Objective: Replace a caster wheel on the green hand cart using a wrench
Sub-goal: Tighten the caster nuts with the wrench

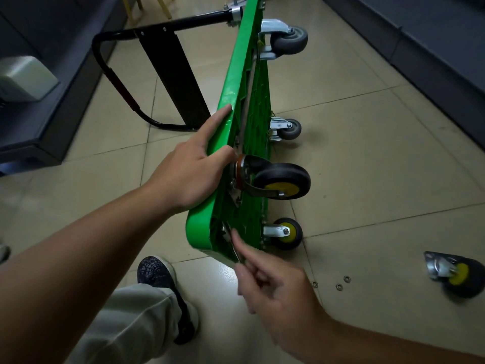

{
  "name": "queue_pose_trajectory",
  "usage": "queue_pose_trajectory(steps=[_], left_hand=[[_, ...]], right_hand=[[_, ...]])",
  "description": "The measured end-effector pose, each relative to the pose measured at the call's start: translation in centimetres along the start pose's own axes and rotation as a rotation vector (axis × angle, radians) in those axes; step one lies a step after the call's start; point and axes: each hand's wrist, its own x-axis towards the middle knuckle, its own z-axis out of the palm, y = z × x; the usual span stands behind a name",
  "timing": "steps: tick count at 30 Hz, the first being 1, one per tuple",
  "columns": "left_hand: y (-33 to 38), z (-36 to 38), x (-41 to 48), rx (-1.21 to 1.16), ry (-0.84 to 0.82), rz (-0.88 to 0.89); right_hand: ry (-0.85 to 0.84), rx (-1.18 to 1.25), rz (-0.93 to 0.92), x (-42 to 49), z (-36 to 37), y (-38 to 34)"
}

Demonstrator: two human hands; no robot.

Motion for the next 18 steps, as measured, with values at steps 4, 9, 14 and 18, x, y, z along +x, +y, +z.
queue_pose_trajectory(steps=[4, 9, 14, 18], left_hand=[[-0.2, -0.1, 0.1, 0.008, -0.001, -0.005], [-0.5, 0.0, 0.2, 0.023, 0.009, 0.013], [-0.4, 0.1, 0.2, 0.037, 0.044, -0.007], [-0.5, 0.0, 0.2, 0.059, 0.046, -0.008]], right_hand=[[0.074, -0.33, -0.232, 2.7, -2.8, 2.5], [0.125, -0.407, -0.347, 7.1, -3.5, 4.2], [0.009, -0.363, -0.355, 7.4, -2.8, 5.5], [0.038, -0.284, -0.305, 6.9, -2.0, 5.5]])
